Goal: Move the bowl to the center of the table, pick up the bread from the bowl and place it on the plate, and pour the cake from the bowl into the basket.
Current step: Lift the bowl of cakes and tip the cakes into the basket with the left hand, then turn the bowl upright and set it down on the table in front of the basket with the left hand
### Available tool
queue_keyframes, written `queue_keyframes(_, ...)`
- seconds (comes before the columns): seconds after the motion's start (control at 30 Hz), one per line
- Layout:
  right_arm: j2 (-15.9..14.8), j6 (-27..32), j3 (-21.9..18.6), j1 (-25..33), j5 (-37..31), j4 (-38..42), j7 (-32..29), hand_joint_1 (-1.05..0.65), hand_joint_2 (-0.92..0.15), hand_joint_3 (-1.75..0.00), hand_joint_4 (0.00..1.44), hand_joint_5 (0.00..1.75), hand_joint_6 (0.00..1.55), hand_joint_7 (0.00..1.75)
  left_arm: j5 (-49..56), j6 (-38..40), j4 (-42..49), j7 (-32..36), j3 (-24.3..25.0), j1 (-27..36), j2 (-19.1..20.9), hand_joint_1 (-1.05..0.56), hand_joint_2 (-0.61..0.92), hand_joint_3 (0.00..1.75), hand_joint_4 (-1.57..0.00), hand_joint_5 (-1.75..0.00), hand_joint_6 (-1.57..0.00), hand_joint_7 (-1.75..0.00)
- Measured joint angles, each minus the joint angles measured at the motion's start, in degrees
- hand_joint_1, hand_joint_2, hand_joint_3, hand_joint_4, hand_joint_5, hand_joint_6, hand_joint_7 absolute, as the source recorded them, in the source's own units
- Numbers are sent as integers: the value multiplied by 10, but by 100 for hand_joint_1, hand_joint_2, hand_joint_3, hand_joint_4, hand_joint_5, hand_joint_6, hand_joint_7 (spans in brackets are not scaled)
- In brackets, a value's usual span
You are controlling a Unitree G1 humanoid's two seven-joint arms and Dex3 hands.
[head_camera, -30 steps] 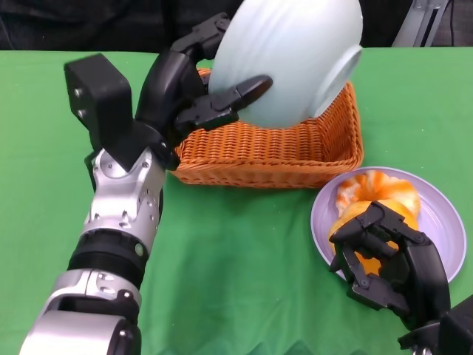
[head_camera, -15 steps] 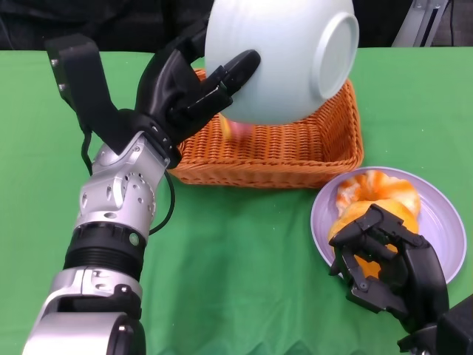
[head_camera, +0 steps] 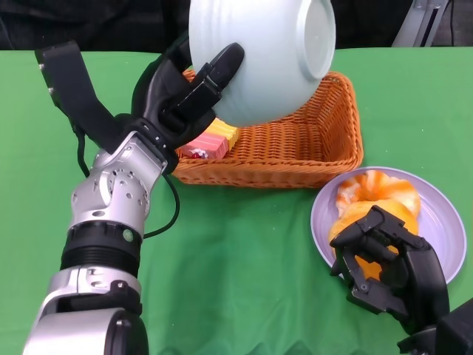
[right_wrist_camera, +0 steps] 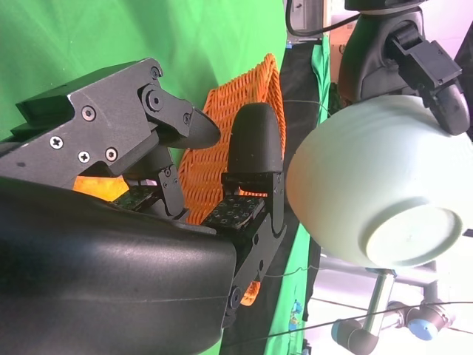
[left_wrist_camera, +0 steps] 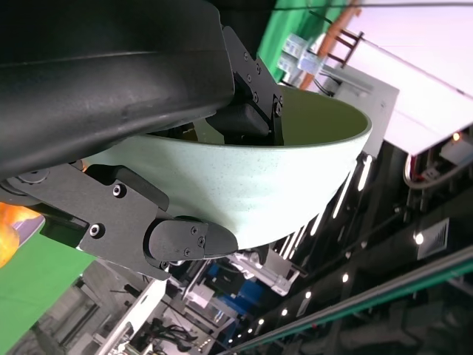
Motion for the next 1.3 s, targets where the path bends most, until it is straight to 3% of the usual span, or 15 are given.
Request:
queue_keyframes(0.73,0,-7,0,-1,0,5,3,-8,-66,-91,74,163,64,136,-42,86,-10,43,41,-7,-7,-18,92,59,-62,-159,-55,-143)
queue_keyframes(1.17,0,-10,0,-3,0,13,3,-8,-67,-90,74,162,64,134,-37,74,-14,40,32,-7,-7,-16,92,59,-62,-154,-58,-143)
queue_keyframes(1.3,0,-10,0,-3,2,13,8,-7,-67,-89,73,162,64,134,-20,33,-15,16,13,-6,-6,-16,92,60,-65,-151,-61,-141)
